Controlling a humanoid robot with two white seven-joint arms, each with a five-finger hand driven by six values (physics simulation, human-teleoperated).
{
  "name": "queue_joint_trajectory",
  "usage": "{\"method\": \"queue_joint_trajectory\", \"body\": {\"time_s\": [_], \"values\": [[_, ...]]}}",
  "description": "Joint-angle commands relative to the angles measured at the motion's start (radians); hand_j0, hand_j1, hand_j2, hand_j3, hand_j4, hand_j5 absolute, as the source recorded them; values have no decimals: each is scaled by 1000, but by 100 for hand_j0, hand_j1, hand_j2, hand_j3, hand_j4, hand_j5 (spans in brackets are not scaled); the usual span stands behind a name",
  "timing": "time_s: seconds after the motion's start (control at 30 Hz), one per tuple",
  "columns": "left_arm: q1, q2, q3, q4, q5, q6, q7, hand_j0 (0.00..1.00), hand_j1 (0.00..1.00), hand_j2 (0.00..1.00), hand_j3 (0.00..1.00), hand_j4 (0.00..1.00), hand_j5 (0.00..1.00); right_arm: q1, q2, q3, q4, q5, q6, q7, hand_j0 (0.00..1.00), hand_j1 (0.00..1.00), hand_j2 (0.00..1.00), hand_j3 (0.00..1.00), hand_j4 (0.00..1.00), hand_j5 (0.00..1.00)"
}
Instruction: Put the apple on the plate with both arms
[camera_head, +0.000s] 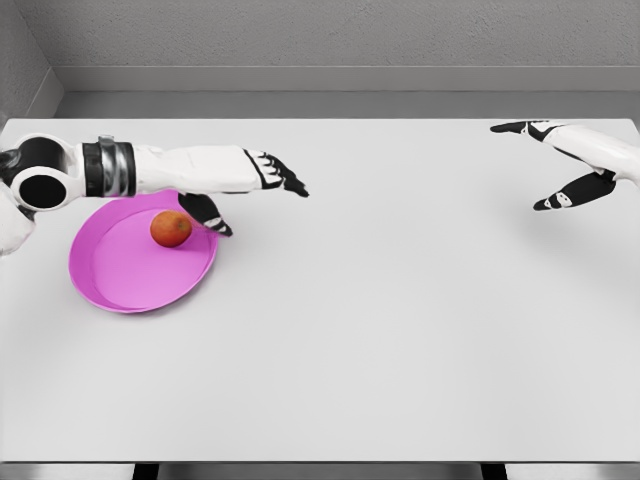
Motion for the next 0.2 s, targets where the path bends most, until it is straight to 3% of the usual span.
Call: {"method": "queue_joint_trajectory", "body": {"time_s": [0.0, 0.17], "values": [[0, -46, 1, 2, 13, 2, 2, 100, 100, 100, 100, 100, 100, 2, -1, -2, 0, -8, 3, 0, 100, 100, 100, 100, 100, 100], [3, -43, 1, 0, 12, 2, 1, 100, 100, 100, 100, 100, 100, 2, -3, -3, 0, -8, 3, 0, 100, 100, 100, 100, 100, 100]]}}
